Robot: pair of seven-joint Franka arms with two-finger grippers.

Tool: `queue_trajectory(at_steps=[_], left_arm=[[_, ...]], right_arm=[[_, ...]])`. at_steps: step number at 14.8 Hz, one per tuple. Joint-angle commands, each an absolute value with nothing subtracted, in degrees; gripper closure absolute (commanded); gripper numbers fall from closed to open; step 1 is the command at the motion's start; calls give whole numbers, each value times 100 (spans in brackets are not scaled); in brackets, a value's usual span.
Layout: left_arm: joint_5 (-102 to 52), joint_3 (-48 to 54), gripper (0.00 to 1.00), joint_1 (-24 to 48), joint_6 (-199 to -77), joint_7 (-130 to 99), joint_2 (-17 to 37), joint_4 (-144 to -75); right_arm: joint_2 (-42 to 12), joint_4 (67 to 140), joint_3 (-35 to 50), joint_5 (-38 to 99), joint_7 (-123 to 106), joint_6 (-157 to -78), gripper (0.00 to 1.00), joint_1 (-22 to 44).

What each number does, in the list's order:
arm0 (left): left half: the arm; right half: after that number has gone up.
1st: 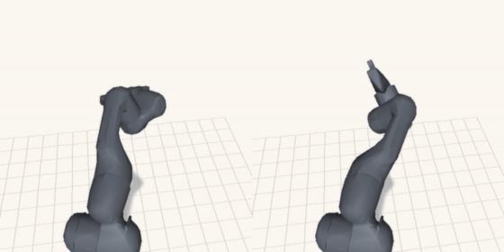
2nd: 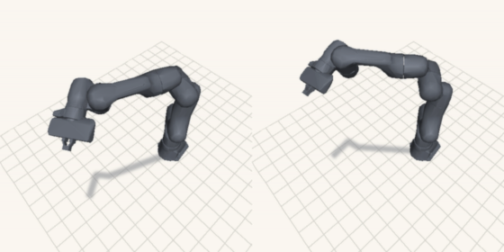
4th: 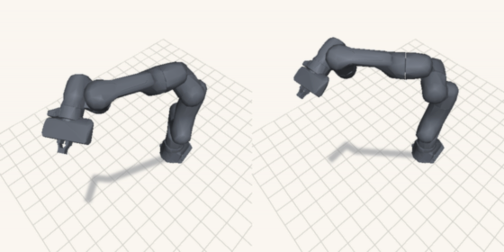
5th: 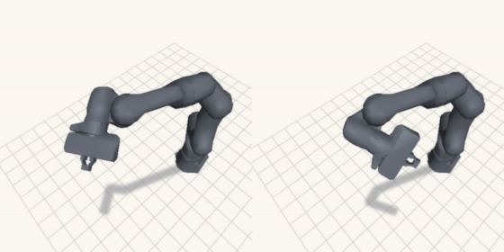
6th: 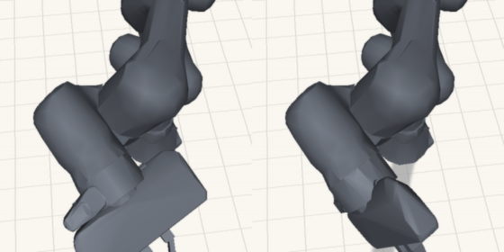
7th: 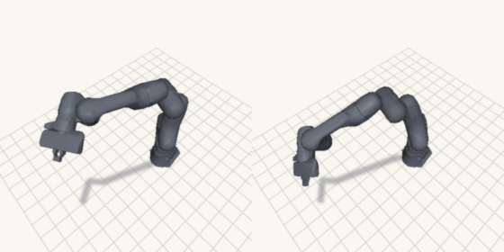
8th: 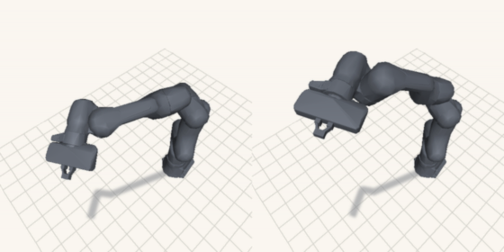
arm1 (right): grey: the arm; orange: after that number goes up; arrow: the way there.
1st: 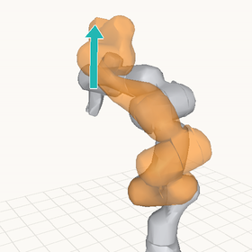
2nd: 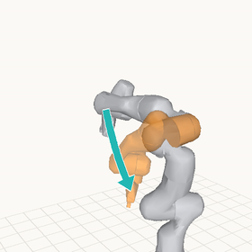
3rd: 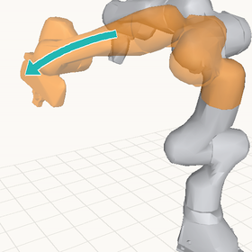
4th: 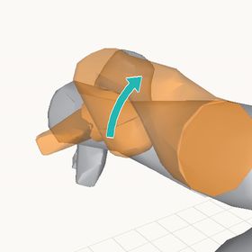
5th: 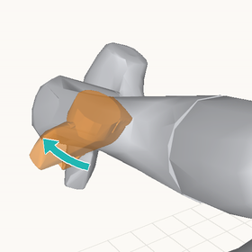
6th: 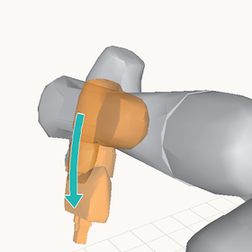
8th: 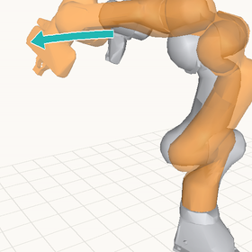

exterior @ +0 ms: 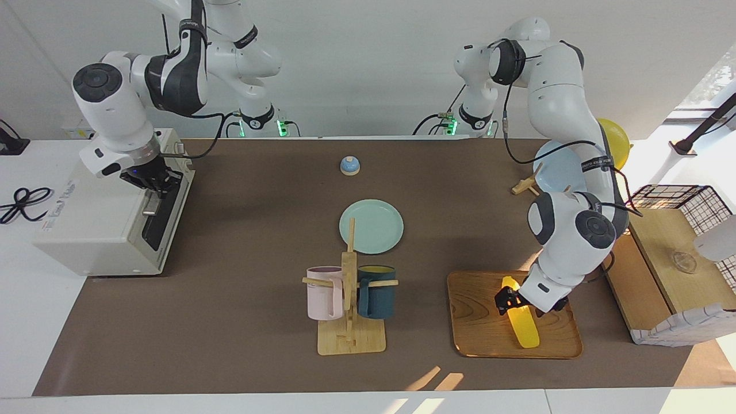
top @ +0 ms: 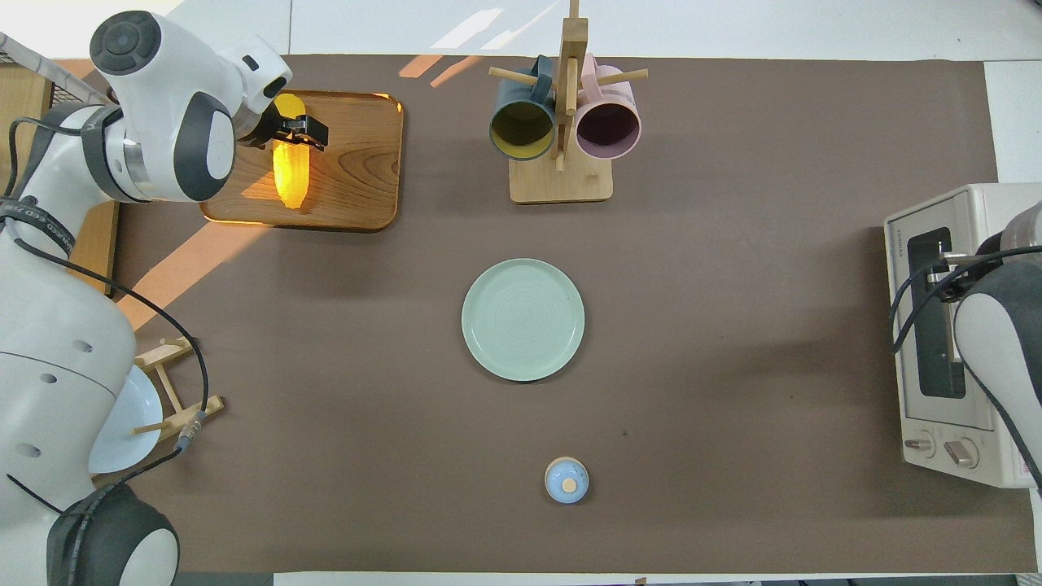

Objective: Put corn in oven
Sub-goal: 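Close the left gripper around the yellow corn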

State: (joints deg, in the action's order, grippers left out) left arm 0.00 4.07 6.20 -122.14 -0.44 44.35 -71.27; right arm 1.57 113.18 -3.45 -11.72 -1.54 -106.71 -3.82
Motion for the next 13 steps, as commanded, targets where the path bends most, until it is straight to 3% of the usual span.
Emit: queue_trajectory(at_steps=[1, 3, 4, 5, 6, 8, 13], left_arm=[[228, 396, 0, 615, -12331, 44, 4518, -7066], [316, 404, 2, 598, -12322, 87, 4518, -7075], [308, 404, 11, 598, -12322, 114, 4518, -7075], [299, 404, 28, 606, -12340, 106, 4518, -7075], [325, 404, 57, 615, -12366, 105, 4509, -7084], [334, 404, 96, 615, -12410, 132, 4509, -7093], [1, 422, 100, 633, -11990, 123, 4211, -7075]], right_arm=[[246, 11382, -308, -1318, -61, -10564, 100, -413], [229, 11391, -308, -1388, -245, -10521, 100, -413], [211, 11391, -308, -1476, -377, -10477, 100, -404], [202, 11399, -299, -1503, -474, -10416, 100, -404], [202, 11399, -308, -1512, -562, -10372, 100, -404], [193, 11426, -299, -1512, -703, -10354, 100, -422], [141, 11680, -281, -1406, -730, -10739, 100, -387]])
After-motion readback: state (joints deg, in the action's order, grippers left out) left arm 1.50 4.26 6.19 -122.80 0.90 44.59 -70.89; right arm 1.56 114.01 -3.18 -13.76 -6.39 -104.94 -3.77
